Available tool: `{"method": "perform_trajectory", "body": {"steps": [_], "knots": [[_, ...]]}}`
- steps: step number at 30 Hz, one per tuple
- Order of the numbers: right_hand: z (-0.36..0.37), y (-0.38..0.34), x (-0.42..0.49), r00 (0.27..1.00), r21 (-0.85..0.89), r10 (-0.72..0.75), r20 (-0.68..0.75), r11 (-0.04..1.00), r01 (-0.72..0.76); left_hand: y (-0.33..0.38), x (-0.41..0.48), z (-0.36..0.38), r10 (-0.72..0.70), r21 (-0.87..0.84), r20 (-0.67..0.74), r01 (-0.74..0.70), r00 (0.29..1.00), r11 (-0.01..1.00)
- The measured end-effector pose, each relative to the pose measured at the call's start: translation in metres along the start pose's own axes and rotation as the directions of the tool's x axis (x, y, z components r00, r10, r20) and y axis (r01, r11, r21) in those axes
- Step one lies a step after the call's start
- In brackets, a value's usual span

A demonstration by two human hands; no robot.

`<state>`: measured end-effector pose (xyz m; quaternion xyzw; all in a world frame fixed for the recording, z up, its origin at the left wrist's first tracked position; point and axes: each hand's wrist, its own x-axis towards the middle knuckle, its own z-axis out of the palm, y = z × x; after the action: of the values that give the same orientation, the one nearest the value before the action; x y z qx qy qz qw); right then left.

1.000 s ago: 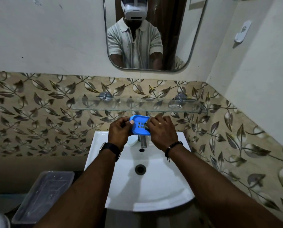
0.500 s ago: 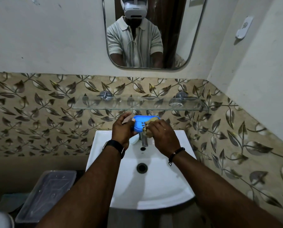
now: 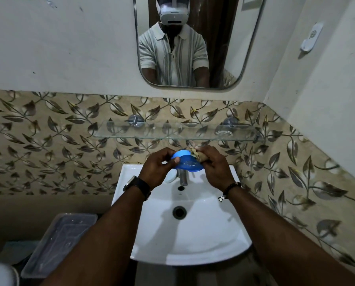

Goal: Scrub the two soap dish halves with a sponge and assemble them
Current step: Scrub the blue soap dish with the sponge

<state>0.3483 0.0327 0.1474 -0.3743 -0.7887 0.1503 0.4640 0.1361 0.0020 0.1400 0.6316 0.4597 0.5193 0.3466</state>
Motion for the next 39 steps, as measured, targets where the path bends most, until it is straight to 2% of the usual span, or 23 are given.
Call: {"method": "perform_trajectory", "body": {"steps": [2, 4, 8, 10, 12, 14, 16, 18, 19, 21, 22, 23, 24, 26, 28, 31, 36, 38, 39], "knots": [[0.009, -0.009, -0.002, 0.995, -0.038, -0.097, -0.029, 0.995, 0.095, 0.003, 0.001, 0.005, -0.009, -0.06, -0.021, 0.007, 1.0, 0.998], [0.012, -0.012, -0.004, 0.975, -0.171, -0.22, -0.043, 0.963, 0.21, 0.003, -0.001, 0.009, -0.039, -0.151, -0.046, 0.032, 0.998, 0.988], [0.007, -0.002, -0.003, 0.849, -0.459, -0.528, 0.037, 0.746, 0.483, 0.004, -0.004, 0.018, -0.081, -0.267, -0.04, 0.067, 0.996, 0.961], [0.005, 0.002, -0.002, 0.837, -0.484, -0.544, 0.06, 0.717, 0.502, 0.009, -0.005, 0.022, -0.098, -0.315, -0.03, 0.084, 0.995, 0.945], [0.004, 0.003, -0.003, 0.889, -0.467, -0.457, -0.031, 0.793, 0.391, 0.013, -0.005, 0.027, -0.111, -0.348, -0.056, 0.085, 0.992, 0.934], [0.005, 0.001, -0.005, 0.926, -0.394, -0.312, -0.212, 0.895, 0.211, 0.015, -0.005, 0.031, -0.13, -0.399, -0.106, 0.077, 0.986, 0.914], [0.01, -0.005, -0.005, 0.92, -0.213, -0.104, -0.379, 0.977, 0.023, 0.016, -0.005, 0.037, -0.145, -0.452, -0.147, 0.064, 0.978, 0.89], [0.02, -0.014, -0.004, 0.863, 0.052, 0.145, -0.484, 0.989, -0.137, 0.015, -0.005, 0.044, -0.163, -0.511, -0.197, 0.041, 0.967, 0.859], [0.024, -0.02, -0.002, 0.8, 0.22, 0.308, -0.515, 0.95, -0.224, 0.016, -0.005, 0.047, -0.174, -0.547, -0.226, 0.023, 0.959, 0.837], [0.032, -0.031, 0.004, 0.626, 0.564, 0.647, -0.436, 0.738, -0.371, 0.017, -0.004, 0.049, -0.185, -0.609, -0.266, -0.017, 0.946, 0.793], [0.035, -0.036, 0.004, 0.556, 0.675, 0.748, -0.361, 0.621, -0.397, 0.017, -0.003, 0.05, -0.183, -0.631, -0.277, -0.035, 0.943, 0.775], [0.039, -0.04, 0.003, 0.516, 0.742, 0.803, -0.297, 0.534, -0.404, 0.016, -0.002, 0.052, -0.175, -0.632, -0.29, -0.051, 0.941, 0.773], [0.042, -0.043, 0.001, 0.497, 0.799, 0.835, -0.234, 0.456, -0.391, 0.016, -0.003, 0.055, -0.162, -0.614, -0.303, -0.063, 0.939, 0.787], [0.047, -0.052, 0.0, 0.506, 0.906, 0.858, -0.089, 0.281, -0.316, 0.016, -0.007, 0.063, -0.129, -0.579, -0.297, -0.071, 0.946, 0.812], [0.046, -0.058, 0.001, 0.529, 0.945, 0.849, -0.015, 0.185, -0.27, 0.014, -0.013, 0.069, -0.107, -0.552, -0.25, -0.051, 0.962, 0.832], [0.034, -0.051, 0.002, 0.525, 0.902, 0.847, -0.083, 0.288, -0.322, 0.006, -0.019, 0.064, -0.106, -0.403, -0.165, 0.031, 0.981, 0.915], [0.021, -0.038, 0.002, 0.645, 0.87, 0.763, -0.04, 0.345, -0.353, -0.003, -0.025, 0.058, -0.138, -0.3, -0.149, 0.088, 0.979, 0.95], [0.017, -0.034, 0.003, 0.681, 0.815, 0.728, -0.076, 0.439, -0.379, -0.003, -0.029, 0.061, -0.14, -0.239, -0.157, 0.1, 0.978, 0.966], [0.012, -0.031, 0.004, 0.723, 0.748, 0.683, -0.103, 0.533, -0.396, 0.0, -0.028, 0.06, -0.131, -0.271, -0.162, 0.084, 0.978, 0.959]]}}
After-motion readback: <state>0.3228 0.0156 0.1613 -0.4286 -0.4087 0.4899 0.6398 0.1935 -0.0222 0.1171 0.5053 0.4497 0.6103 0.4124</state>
